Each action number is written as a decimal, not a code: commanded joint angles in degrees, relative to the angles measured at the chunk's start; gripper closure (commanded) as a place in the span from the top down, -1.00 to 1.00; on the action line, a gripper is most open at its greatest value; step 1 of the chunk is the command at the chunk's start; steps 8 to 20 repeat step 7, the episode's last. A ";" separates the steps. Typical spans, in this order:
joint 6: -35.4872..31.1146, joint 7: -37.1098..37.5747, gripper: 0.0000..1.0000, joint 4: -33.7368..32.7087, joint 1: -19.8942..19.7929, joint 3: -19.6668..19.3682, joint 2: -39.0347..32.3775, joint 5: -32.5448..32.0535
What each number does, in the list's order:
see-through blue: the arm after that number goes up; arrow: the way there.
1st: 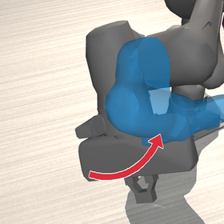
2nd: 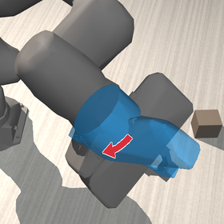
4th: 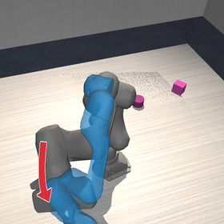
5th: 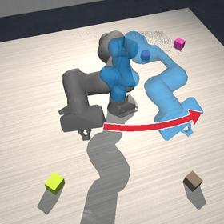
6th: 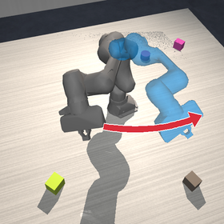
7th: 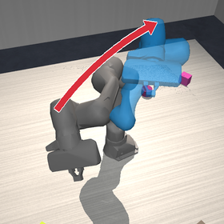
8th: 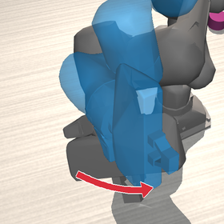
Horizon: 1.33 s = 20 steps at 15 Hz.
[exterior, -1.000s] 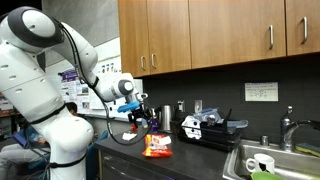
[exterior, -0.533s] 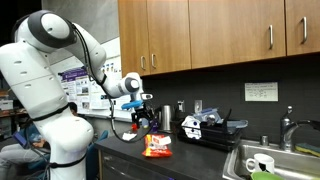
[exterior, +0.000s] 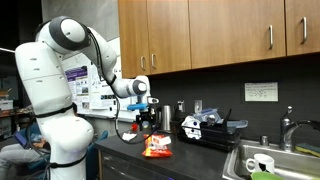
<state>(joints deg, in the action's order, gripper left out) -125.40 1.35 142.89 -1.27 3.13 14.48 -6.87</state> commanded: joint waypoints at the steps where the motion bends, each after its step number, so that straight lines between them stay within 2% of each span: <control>1: 3.11 -2.01 1.00 -3.15 0.89 -1.62 -1.59 3.00; 2: 2.62 -4.01 1.00 -3.05 1.22 -2.11 -1.10 4.24; 3: 1.08 -1.21 1.00 -1.57 0.78 -1.33 -1.01 2.03; 20: 1.27 -2.84 1.00 -2.21 0.95 -1.87 -1.01 3.06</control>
